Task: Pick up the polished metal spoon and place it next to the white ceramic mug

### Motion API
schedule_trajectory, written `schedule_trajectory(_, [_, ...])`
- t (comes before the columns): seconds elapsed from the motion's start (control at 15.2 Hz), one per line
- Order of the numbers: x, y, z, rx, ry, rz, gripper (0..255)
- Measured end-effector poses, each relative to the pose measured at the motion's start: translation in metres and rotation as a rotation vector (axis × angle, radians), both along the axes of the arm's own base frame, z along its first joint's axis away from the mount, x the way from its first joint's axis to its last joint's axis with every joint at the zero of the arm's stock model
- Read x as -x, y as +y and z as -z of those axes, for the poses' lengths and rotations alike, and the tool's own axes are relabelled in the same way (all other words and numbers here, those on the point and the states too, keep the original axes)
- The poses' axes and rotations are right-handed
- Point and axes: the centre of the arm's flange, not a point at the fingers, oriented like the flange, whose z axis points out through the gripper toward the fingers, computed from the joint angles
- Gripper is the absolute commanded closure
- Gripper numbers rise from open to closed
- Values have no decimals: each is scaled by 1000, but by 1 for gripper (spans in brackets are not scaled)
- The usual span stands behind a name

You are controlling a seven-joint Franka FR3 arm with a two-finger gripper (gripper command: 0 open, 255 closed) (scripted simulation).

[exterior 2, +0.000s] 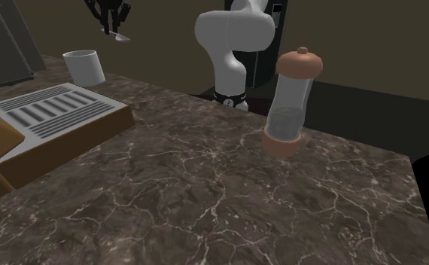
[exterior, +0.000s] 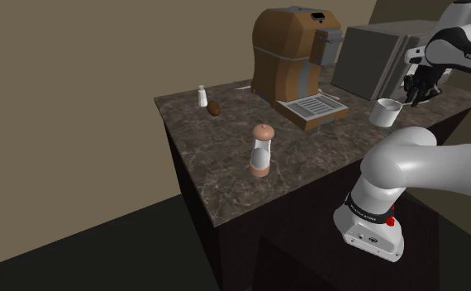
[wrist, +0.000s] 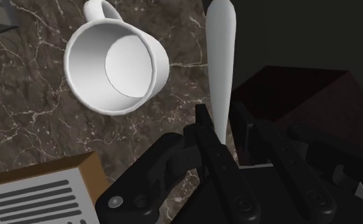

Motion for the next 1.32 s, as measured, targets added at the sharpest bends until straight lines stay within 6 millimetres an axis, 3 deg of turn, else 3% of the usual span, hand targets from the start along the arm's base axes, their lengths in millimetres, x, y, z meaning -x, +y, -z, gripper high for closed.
schedule_trajectory(1.32, [0, 1, 104, 0, 0, 0, 255])
